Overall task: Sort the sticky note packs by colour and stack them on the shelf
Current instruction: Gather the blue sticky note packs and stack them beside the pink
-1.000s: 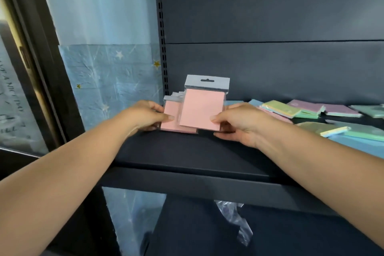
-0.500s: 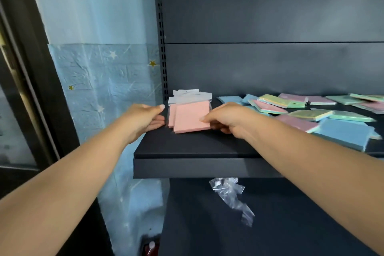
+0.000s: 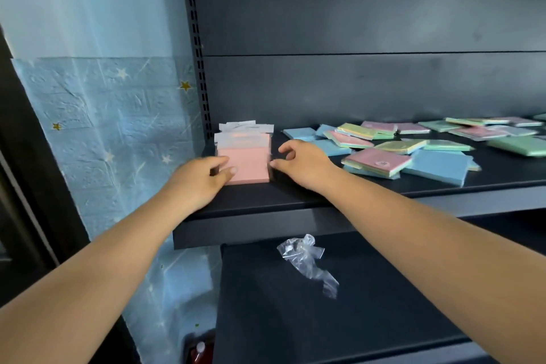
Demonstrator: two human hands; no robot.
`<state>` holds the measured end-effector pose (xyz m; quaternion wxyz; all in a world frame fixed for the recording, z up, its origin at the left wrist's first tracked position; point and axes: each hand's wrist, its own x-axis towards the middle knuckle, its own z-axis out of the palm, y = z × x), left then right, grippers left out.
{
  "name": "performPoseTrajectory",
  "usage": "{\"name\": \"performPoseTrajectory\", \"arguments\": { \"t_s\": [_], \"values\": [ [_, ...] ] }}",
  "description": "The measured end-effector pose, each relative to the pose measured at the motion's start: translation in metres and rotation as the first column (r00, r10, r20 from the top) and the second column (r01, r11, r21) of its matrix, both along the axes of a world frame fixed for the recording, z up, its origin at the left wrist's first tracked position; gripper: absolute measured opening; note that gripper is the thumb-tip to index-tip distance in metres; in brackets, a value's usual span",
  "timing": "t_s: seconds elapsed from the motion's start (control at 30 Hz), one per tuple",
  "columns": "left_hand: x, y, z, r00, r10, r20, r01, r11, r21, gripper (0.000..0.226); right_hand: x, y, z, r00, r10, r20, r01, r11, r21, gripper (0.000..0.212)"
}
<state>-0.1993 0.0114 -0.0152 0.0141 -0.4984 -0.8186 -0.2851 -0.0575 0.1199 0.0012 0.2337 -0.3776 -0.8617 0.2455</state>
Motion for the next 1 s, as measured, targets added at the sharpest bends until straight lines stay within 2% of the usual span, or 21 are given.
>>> {"name": "performPoseTrajectory", "arguments": {
  "t_s": [0.13, 0.27, 0.37, 0.53, 0.63, 0.73, 0.87, 1.0],
  "values": [
    [0.01, -0.003, 0.005, 0.996, 0.023, -0.088, -0.011, 0.991, 0.134, 0.041, 0.04, 0.013, -0.002, 0.998, -0.032, 0.047, 0.021, 0.972, 0.232, 0.034],
    [0.044, 0.005, 0.016, 0.988, -0.071, -0.134, 0.095, 0.978, 0.186, 0.033, 0.079, 0.04, 0.003, 0.967, -0.105, 0.23, 0.009, 0.923, 0.384, 0.04],
    [0.078, 0.025, 0.02, 0.983, -0.177, -0.052, 0.183, 0.972, 0.148, 0.026, 0.103, 0.059, 0.0, 0.917, -0.088, 0.388, -0.073, 0.921, 0.383, 0.042],
    [0.112, 0.06, 0.018, 0.975, -0.217, 0.038, 0.214, 0.975, 0.063, 0.029, 0.123, 0.081, -0.004, 0.922, 0.004, 0.388, -0.143, 0.933, 0.331, 0.038],
    [0.136, 0.086, 0.017, 0.983, -0.164, 0.087, 0.162, 0.986, 0.026, 0.032, 0.137, 0.102, 0.0, 0.928, 0.099, 0.36, -0.203, 0.942, 0.266, 0.036],
    [0.149, 0.108, 0.018, 0.99, -0.068, 0.125, 0.069, 0.998, -0.01, 0.034, 0.151, 0.125, 0.003, 0.926, 0.118, 0.358, -0.225, 0.936, 0.272, 0.033],
    [0.157, 0.125, 0.017, 0.985, 0.037, 0.166, -0.022, 0.996, -0.09, 0.038, 0.163, 0.159, 0.0, 0.924, 0.079, 0.374, -0.21, 0.922, 0.326, 0.026],
    [0.172, 0.138, 0.013, 0.984, 0.1, 0.147, -0.057, 0.961, -0.27, 0.057, 0.168, 0.181, 0.004, 0.902, -0.019, 0.431, -0.162, 0.911, 0.379, 0.029]
  ]
}}
